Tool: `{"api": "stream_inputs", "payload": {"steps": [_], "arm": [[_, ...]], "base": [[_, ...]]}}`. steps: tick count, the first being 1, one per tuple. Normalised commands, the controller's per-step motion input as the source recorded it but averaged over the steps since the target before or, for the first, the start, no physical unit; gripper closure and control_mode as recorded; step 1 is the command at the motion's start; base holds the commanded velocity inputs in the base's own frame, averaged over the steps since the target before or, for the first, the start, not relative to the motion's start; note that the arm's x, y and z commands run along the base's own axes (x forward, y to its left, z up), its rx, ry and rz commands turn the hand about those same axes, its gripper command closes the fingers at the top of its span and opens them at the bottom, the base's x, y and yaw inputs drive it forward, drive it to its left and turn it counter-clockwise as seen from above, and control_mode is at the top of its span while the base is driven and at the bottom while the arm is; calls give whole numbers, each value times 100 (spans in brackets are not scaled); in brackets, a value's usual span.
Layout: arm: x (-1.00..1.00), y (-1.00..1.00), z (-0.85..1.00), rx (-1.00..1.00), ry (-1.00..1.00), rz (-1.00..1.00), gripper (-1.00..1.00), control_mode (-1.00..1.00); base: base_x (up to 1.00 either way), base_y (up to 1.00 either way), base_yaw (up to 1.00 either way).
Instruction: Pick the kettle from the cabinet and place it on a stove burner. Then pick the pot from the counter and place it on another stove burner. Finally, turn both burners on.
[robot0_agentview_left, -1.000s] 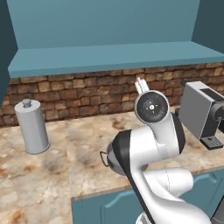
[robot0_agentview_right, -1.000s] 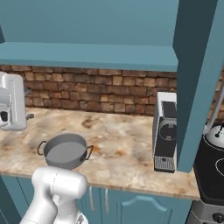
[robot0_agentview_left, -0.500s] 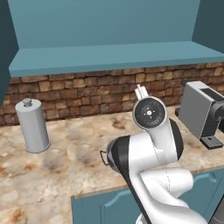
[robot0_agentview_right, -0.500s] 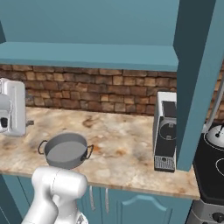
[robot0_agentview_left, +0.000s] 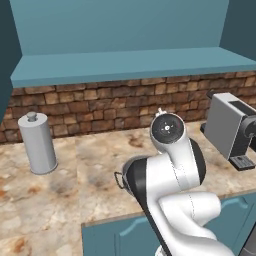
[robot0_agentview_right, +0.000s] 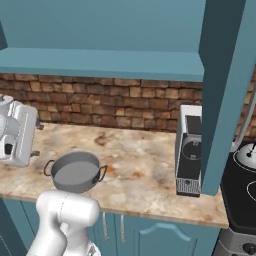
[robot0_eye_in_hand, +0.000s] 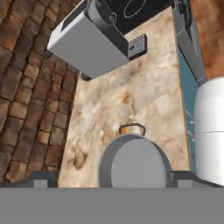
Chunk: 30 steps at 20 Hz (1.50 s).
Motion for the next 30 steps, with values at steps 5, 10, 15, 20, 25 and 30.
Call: {"api": "stream_inputs", "payload": {"steps": [5,10,15,20,25,30], "arm": [[-8,0,-32,8,5,-5,-100,-100],[-10,2,-29,7,4,-5,-100,-100],[-16,5,-32,6,2,-5,-100,-100],[-18,2,-35,4,2,-4,-100,-100],[-4,0,-34,2,0,-4,-100,-100],[2,0,-25,0,-2,-1,-100,-100]], "base": [[0,0,0],[0,0,0],[0,0,0],[0,0,0],[0,0,0],[0,0,0]]}}
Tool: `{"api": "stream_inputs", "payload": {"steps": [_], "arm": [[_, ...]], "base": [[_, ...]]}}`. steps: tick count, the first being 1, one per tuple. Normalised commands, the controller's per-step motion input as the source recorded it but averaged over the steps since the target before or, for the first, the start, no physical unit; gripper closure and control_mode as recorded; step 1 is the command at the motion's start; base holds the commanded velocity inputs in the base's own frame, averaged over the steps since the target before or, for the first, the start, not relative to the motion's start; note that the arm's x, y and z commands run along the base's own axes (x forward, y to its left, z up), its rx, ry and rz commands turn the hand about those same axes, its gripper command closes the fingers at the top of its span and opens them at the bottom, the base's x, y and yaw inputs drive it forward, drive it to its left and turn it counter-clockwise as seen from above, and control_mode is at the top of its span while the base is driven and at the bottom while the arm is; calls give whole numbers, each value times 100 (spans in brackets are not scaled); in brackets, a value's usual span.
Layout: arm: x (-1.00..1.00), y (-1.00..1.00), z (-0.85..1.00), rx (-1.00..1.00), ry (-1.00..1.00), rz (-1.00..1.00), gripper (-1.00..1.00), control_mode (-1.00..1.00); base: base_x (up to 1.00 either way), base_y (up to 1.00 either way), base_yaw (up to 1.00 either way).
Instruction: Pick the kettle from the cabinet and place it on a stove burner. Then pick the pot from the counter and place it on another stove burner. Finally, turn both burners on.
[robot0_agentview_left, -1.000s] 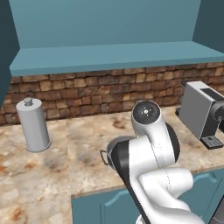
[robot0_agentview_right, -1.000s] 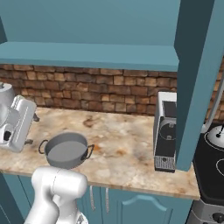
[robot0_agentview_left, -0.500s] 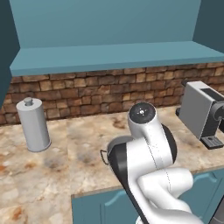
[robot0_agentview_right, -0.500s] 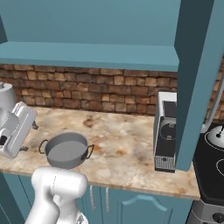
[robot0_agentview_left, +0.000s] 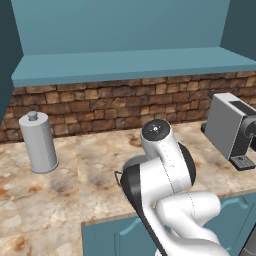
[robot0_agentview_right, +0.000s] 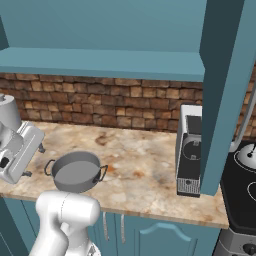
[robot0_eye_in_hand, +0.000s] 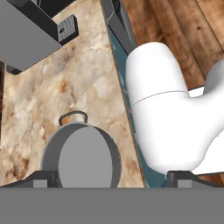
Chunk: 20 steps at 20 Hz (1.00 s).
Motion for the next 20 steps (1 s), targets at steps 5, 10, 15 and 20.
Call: {"api": "stream_inputs", "payload": {"steps": [5,10,15,20], "arm": [[2,0,-39,0,0,-1,-100,-100],[0,0,-45,3,-3,-2,-100,-100],[7,0,-44,4,-10,-2,-100,-100],[11,0,-45,5,-10,-1,-100,-100]], "base": [[0,0,0],[0,0,0],[0,0,0],[0,0,0]]}}
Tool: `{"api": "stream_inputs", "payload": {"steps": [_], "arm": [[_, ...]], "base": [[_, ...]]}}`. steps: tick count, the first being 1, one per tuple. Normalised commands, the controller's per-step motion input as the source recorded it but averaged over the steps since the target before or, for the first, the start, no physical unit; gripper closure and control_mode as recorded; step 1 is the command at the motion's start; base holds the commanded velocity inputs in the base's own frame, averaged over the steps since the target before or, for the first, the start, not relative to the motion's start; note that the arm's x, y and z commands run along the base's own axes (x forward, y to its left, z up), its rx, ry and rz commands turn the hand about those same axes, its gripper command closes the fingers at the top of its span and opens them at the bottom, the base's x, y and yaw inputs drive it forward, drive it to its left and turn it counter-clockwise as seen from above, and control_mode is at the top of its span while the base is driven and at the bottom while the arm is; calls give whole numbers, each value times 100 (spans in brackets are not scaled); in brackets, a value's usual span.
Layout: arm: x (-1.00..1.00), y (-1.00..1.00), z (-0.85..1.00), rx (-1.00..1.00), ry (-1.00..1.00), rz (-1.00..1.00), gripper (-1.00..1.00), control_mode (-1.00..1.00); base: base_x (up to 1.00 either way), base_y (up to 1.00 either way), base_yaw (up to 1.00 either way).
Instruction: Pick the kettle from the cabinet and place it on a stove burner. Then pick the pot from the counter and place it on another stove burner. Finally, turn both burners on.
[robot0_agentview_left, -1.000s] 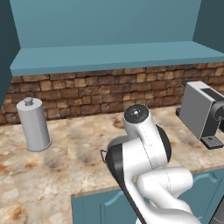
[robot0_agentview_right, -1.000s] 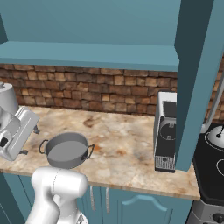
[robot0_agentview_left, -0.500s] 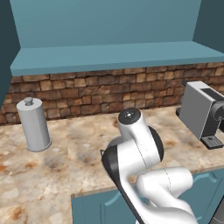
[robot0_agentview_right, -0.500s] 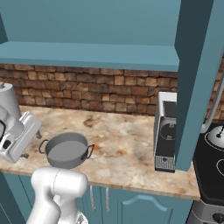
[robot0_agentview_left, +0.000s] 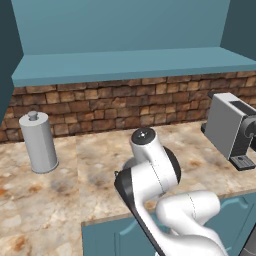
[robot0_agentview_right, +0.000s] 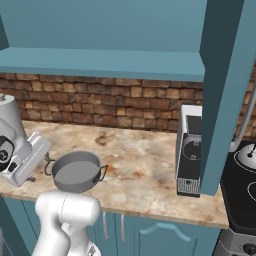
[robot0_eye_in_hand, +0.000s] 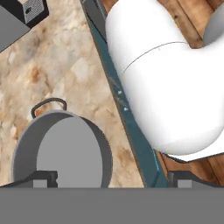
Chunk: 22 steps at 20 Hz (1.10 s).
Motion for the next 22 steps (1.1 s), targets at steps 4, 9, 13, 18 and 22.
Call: {"api": "stream_inputs", "payload": {"steps": [4,9,13,18,22], "arm": [[13,0,-47,5,-10,0,-100,-100],[11,0,-46,3,-6,-1,-100,-100],[14,0,-44,3,-5,-2,-100,-100],[18,0,-43,2,-4,-3,-100,-100],[17,0,-43,2,-2,-5,-100,-100]], "base": [[0,0,0],[0,0,0],[0,0,0],[0,0,0],[0,0,0]]}}
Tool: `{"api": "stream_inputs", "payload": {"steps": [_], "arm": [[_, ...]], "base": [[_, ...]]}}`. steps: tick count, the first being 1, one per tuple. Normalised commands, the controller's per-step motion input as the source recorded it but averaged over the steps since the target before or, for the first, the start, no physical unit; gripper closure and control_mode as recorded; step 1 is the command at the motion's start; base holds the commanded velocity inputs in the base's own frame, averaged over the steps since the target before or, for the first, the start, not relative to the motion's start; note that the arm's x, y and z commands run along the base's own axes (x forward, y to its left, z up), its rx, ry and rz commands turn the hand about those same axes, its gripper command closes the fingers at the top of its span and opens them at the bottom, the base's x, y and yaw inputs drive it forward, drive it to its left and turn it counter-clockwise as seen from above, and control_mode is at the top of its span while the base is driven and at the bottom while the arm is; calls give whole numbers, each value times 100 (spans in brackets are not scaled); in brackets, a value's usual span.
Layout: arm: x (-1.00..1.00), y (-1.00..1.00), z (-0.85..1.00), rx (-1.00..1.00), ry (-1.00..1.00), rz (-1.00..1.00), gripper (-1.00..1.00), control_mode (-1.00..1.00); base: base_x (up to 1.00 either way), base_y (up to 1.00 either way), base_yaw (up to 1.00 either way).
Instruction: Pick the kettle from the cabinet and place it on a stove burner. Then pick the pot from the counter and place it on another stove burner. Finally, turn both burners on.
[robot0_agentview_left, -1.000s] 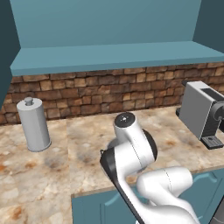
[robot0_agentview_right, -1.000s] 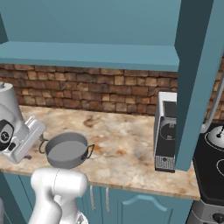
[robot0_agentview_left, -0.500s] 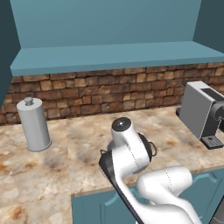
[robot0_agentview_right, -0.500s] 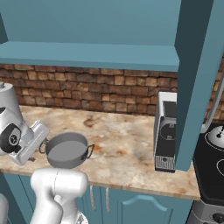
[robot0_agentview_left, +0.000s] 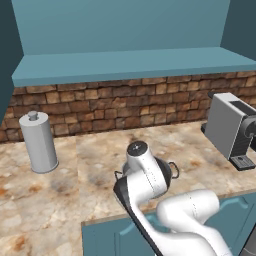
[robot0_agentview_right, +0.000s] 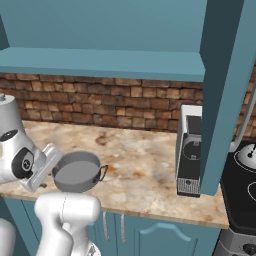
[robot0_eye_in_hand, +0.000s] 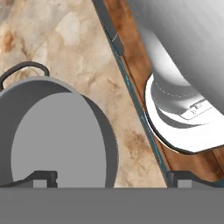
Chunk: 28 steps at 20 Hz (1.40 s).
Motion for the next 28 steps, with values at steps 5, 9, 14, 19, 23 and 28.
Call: {"api": "stream_inputs", "payload": {"steps": [5,9,14,19,23,28], "arm": [[17,0,-40,3,-1,-5,-100,-100],[14,0,-31,4,-2,-6,-100,-100],[13,0,-26,5,-3,-5,-100,-100],[11,0,-27,5,-3,-4,-100,-100],[9,0,-29,5,-1,-4,-100,-100],[8,0,-32,5,-1,-5,-100,-100]], "base": [[0,0,0],[0,0,0],[0,0,0],[0,0,0],[0,0,0],[0,0,0]]}}
